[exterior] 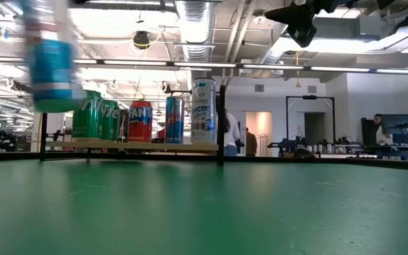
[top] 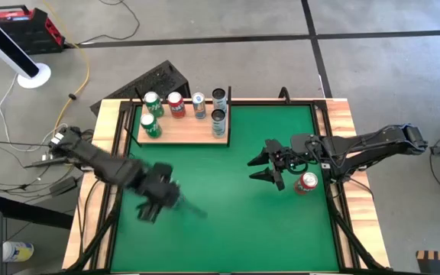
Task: Place canned beverage on shelf
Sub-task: Put the blue soda can on the shelf aligned with the other blue soda can
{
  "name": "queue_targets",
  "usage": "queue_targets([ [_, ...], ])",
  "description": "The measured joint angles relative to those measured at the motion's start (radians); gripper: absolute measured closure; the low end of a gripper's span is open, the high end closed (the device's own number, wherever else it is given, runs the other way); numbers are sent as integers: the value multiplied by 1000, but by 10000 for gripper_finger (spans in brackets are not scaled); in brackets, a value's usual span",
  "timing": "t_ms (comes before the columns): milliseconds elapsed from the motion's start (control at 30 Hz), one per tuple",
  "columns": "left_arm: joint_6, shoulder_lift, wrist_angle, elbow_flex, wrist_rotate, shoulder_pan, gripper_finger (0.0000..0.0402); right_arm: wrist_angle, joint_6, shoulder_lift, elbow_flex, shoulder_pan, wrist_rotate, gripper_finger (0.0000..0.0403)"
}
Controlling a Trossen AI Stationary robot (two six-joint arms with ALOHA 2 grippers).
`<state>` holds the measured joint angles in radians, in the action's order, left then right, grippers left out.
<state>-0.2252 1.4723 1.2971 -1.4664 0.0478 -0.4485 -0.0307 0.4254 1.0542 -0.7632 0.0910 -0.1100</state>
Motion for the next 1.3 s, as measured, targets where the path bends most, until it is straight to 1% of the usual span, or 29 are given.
queue_targets([
  [200, 118, 0, -13, -45, 38, 278, 170, -2, 63, -10, 0, 0, 0, 128],
  [400, 176, 0, -79, -50, 58, 543, 170, 0, 64, -10, 0, -8, 0, 128],
  [567, 258, 2, -143, -50, -4, 725, 170, -11, 42, -10, 0, -40, 3, 128],
  [633, 314, 2, -163, -50, -30, 785, 170, -17, 44, -10, 0, -61, 3, 128],
  [733, 386, 2, -166, -50, -33, 865, 170, -17, 57, -8, 0, -92, 16, 128],
  [833, 435, 31, -189, -61, -43, 926, 170, -28, 90, -4, 0, -125, 35, 128],
  [900, 463, 74, -180, -88, -57, 953, 170, -36, 98, -4, 0, -143, 35, 128],
  [967, 494, 129, -145, -138, -60, 957, 170, -40, 102, -4, 0, -156, 35, 128],
  [1133, 583, 244, 29, -276, -53, 955, 170, -41, 124, -4, 0, -166, 34, 128],
  [1300, 636, 304, 22, -349, -38, 956, 170, -39, 125, -4, 0, -158, 34, 128],
])
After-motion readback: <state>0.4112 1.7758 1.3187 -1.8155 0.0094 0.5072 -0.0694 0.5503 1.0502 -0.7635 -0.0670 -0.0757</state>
